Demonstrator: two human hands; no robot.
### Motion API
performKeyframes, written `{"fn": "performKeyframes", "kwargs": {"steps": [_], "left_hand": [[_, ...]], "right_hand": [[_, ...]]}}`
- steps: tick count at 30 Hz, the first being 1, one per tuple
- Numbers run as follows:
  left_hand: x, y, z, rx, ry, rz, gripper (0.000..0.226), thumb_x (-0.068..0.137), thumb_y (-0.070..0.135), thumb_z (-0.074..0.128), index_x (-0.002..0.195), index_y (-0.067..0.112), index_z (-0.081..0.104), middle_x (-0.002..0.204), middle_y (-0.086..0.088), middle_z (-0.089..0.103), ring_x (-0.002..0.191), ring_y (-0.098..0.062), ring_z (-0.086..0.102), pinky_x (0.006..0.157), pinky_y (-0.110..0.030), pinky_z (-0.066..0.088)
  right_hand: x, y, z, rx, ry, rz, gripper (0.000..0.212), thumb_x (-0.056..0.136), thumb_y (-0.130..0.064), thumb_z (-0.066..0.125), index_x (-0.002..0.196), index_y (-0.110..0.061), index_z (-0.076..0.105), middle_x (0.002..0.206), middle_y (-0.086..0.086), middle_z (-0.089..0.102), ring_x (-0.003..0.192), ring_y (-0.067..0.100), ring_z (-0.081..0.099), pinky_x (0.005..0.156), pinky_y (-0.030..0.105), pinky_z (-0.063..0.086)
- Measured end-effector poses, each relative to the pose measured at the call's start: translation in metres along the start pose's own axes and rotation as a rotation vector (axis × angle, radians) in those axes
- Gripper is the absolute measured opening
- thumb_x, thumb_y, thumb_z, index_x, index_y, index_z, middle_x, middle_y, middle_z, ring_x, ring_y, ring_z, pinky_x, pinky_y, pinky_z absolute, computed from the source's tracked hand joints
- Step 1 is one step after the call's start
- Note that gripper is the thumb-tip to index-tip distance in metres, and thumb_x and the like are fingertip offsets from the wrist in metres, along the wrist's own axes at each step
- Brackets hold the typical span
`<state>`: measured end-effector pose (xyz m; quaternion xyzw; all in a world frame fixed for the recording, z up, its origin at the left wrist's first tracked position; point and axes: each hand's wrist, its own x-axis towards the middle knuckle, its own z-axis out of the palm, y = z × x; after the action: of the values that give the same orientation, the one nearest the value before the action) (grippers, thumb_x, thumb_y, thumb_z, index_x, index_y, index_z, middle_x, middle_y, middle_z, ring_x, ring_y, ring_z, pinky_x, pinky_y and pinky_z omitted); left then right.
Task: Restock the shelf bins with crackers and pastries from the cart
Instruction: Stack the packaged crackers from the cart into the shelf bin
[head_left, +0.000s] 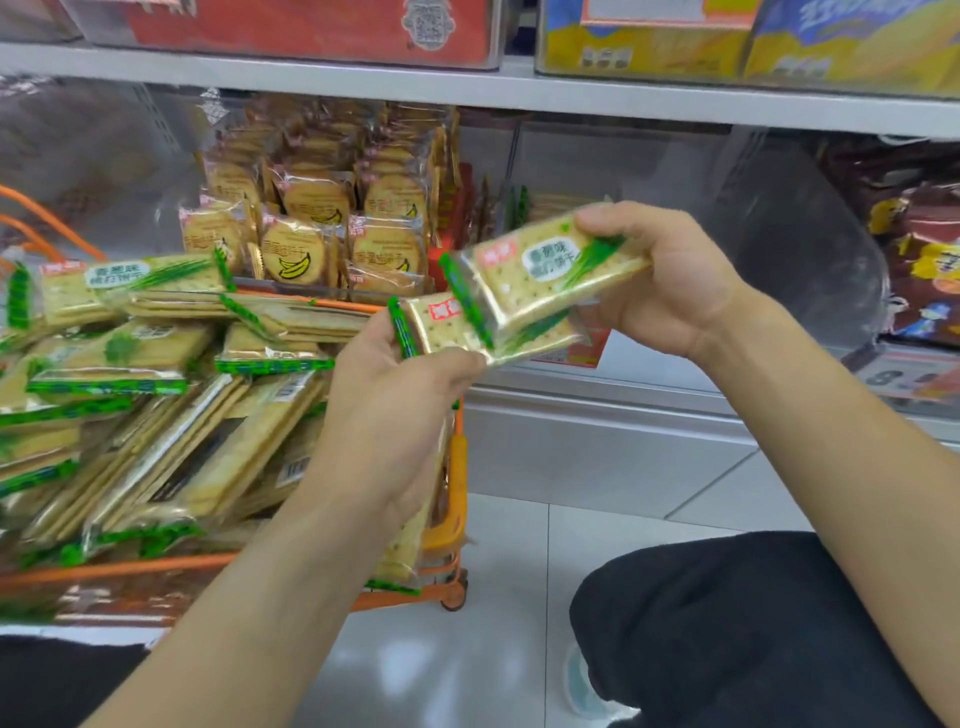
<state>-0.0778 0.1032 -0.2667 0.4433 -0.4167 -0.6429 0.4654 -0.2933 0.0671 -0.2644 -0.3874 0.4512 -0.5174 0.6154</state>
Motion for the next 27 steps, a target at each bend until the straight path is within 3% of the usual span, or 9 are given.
{"fn": "performKeyframes", "kwargs": {"steps": [3, 6, 9, 13, 16, 19, 21, 23, 27], "left_hand": [[0.001, 0.006, 0.004, -0.235, 0.066, -0.107, 0.024, 0.089, -0.012, 0.046, 0.097, 0.003, 0.062, 0.093, -0.005, 0.077, 0.095, -0.026, 0.073, 0.084, -0.047, 0.06], [0.002, 0.01, 0.007, -0.316, 0.033, -0.102, 0.018, 0.095, 0.005, 0.047, 0.101, 0.005, 0.064, 0.111, -0.011, 0.072, 0.101, -0.03, 0.071, 0.082, -0.052, 0.059], [0.008, 0.008, 0.011, -0.094, 0.006, -0.041, 0.02, 0.093, 0.017, 0.064, 0.111, 0.007, 0.063, 0.105, -0.008, 0.073, 0.093, -0.023, 0.074, 0.075, -0.049, 0.061], [0.019, 0.008, 0.013, 0.264, 0.017, 0.086, 0.035, 0.08, 0.011, 0.079, 0.11, 0.014, 0.061, 0.097, -0.011, 0.072, 0.077, -0.022, 0.075, 0.063, -0.041, 0.06], [0.027, 0.018, 0.018, 0.474, -0.042, 0.215, 0.043, 0.077, 0.019, 0.083, 0.113, 0.019, 0.059, 0.088, -0.002, 0.068, 0.061, -0.008, 0.067, 0.048, -0.029, 0.052], [0.043, 0.028, 0.033, 0.642, -0.083, 0.291, 0.048, 0.079, 0.03, 0.082, 0.118, 0.023, 0.054, 0.094, 0.0, 0.065, 0.07, -0.008, 0.063, 0.055, -0.023, 0.049], [0.055, 0.03, 0.044, 0.751, -0.087, 0.339, 0.045, 0.083, 0.038, 0.077, 0.118, 0.022, 0.053, 0.1, 0.002, 0.064, 0.086, -0.014, 0.066, 0.068, -0.031, 0.056], [0.067, 0.032, 0.053, 0.861, -0.067, 0.38, 0.043, 0.09, 0.044, 0.066, 0.12, 0.019, 0.049, 0.099, 0.004, 0.062, 0.089, -0.016, 0.064, 0.071, -0.034, 0.052], [0.098, 0.024, 0.07, 1.011, 0.076, 0.424, 0.045, 0.094, 0.03, 0.056, 0.131, 0.011, 0.04, 0.123, -0.006, 0.053, 0.11, -0.024, 0.052, 0.085, -0.033, 0.041]], "right_hand": [[0.0, 0.005, 0.004, -0.159, -0.014, 0.008, 0.019, 0.085, -0.023, 0.065, 0.099, -0.012, 0.07, 0.095, 0.006, 0.075, 0.083, 0.019, 0.07, 0.069, 0.033, 0.059], [0.002, 0.011, 0.01, -0.273, 0.026, -0.048, 0.022, 0.091, -0.023, 0.067, 0.11, -0.011, 0.067, 0.095, 0.007, 0.076, 0.078, 0.02, 0.072, 0.056, 0.032, 0.058], [0.003, 0.013, 0.008, -0.261, 0.028, -0.084, 0.043, 0.083, -0.023, 0.071, 0.122, -0.011, 0.055, 0.1, 0.004, 0.071, 0.074, 0.019, 0.072, 0.052, 0.033, 0.057], [-0.001, 0.004, -0.012, -0.293, -0.169, -0.048, 0.052, 0.081, -0.017, 0.074, 0.131, -0.013, 0.057, 0.105, 0.006, 0.07, 0.093, 0.023, 0.071, 0.069, 0.037, 0.062], [-0.005, -0.007, -0.037, -0.371, -0.272, 0.01, 0.061, 0.075, -0.01, 0.078, 0.133, -0.014, 0.058, 0.121, 0.019, 0.066, 0.109, 0.034, 0.067, 0.084, 0.046, 0.061], [-0.008, -0.012, -0.052, -0.553, -0.306, 0.034, 0.054, 0.075, -0.007, 0.077, 0.127, -0.01, 0.062, 0.122, 0.019, 0.069, 0.106, 0.031, 0.068, 0.087, 0.044, 0.06], [-0.009, -0.016, -0.06, -0.613, -0.228, -0.001, 0.046, 0.076, -0.01, 0.075, 0.121, -0.01, 0.065, 0.112, 0.012, 0.073, 0.097, 0.024, 0.071, 0.077, 0.035, 0.06], [-0.009, -0.02, -0.07, -0.665, -0.101, -0.054, 0.043, 0.078, -0.013, 0.077, 0.119, -0.011, 0.066, 0.108, 0.008, 0.075, 0.094, 0.02, 0.072, 0.073, 0.031, 0.06], [0.016, -0.021, -0.094, -1.104, 0.211, -0.108, 0.043, 0.084, -0.022, 0.081, 0.124, -0.017, 0.065, 0.112, -0.003, 0.071, 0.102, 0.016, 0.067, 0.081, 0.021, 0.051]]}}
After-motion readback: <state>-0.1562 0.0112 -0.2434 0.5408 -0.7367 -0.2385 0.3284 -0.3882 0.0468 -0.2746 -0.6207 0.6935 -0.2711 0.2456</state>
